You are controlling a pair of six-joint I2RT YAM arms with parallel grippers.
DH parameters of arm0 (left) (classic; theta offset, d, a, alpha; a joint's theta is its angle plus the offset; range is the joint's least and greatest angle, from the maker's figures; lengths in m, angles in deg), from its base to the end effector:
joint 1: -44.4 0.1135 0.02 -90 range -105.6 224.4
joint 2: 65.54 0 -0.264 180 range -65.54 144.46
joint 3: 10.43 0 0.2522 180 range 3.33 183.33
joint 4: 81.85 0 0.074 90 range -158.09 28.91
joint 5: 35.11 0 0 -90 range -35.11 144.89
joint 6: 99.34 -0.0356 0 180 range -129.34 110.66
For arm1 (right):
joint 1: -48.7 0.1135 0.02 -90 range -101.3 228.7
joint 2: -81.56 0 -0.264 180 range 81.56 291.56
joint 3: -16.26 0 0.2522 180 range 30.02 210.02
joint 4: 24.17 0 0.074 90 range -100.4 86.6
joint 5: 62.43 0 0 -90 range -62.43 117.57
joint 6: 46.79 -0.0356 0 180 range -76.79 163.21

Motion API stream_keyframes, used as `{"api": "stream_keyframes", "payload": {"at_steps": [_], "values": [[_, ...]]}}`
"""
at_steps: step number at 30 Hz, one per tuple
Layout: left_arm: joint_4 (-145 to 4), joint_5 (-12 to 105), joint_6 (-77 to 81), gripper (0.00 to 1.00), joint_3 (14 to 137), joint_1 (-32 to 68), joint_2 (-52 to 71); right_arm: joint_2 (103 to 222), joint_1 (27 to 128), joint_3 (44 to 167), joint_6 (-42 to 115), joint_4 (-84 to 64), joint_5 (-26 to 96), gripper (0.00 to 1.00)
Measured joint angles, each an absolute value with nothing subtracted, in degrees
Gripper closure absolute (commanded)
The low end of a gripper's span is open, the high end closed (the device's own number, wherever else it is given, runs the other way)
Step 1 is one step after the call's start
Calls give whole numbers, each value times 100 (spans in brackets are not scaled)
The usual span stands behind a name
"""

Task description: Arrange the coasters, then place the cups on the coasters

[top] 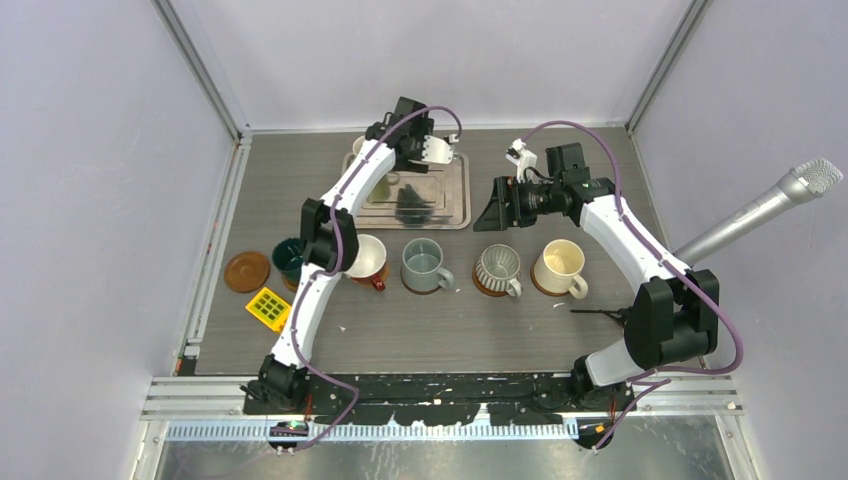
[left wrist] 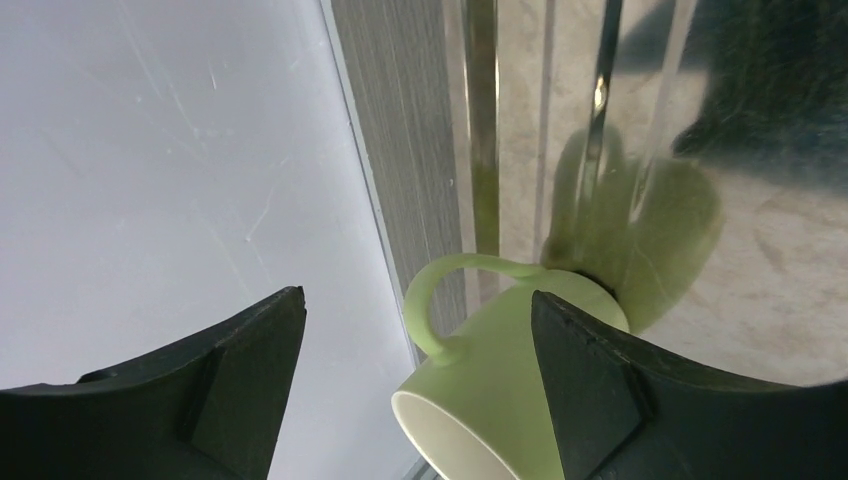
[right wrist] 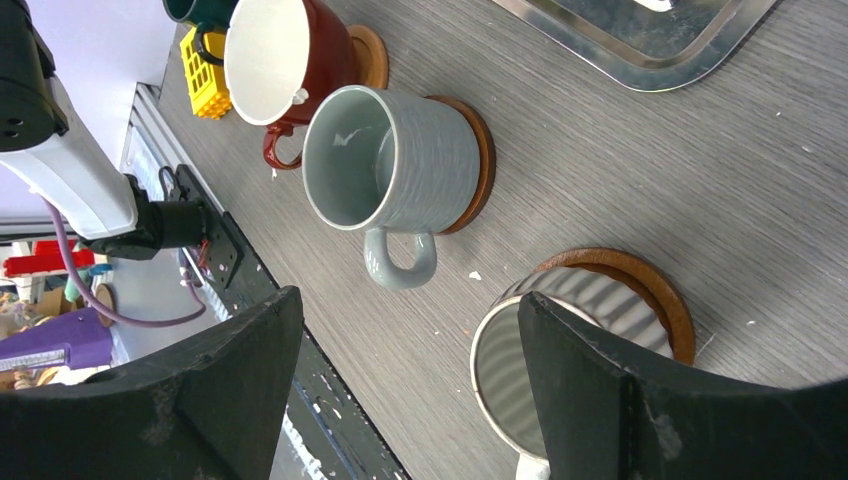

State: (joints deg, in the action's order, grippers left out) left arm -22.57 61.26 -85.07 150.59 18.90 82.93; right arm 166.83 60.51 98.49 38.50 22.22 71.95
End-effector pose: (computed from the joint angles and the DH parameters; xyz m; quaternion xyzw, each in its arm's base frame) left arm 0.5127 -0.2402 0.2267 0.7043 0.6047 0.2030 0.3114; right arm 0.3030 0.0888 0.2877 -0.1845 0.8587 0.3967 0.2668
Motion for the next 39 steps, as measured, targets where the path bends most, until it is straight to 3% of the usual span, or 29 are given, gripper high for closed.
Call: {"api": "stream_keyframes", "payload": {"at_steps": [13, 28, 39], "values": [[-2318, 6211, -8651, 19, 15151, 2154, 8550, 16718, 6021, 9849, 3850, 2226, 7206, 17], [-1348, 5859, -8618, 44, 14954, 2141, 8301, 16745, 6019, 9849, 3848, 2230, 7208, 17], [-1096, 5874, -8640, 39, 14740, 2139, 8102, 16745, 6010, 9849, 3848, 2228, 7208, 17]]}}
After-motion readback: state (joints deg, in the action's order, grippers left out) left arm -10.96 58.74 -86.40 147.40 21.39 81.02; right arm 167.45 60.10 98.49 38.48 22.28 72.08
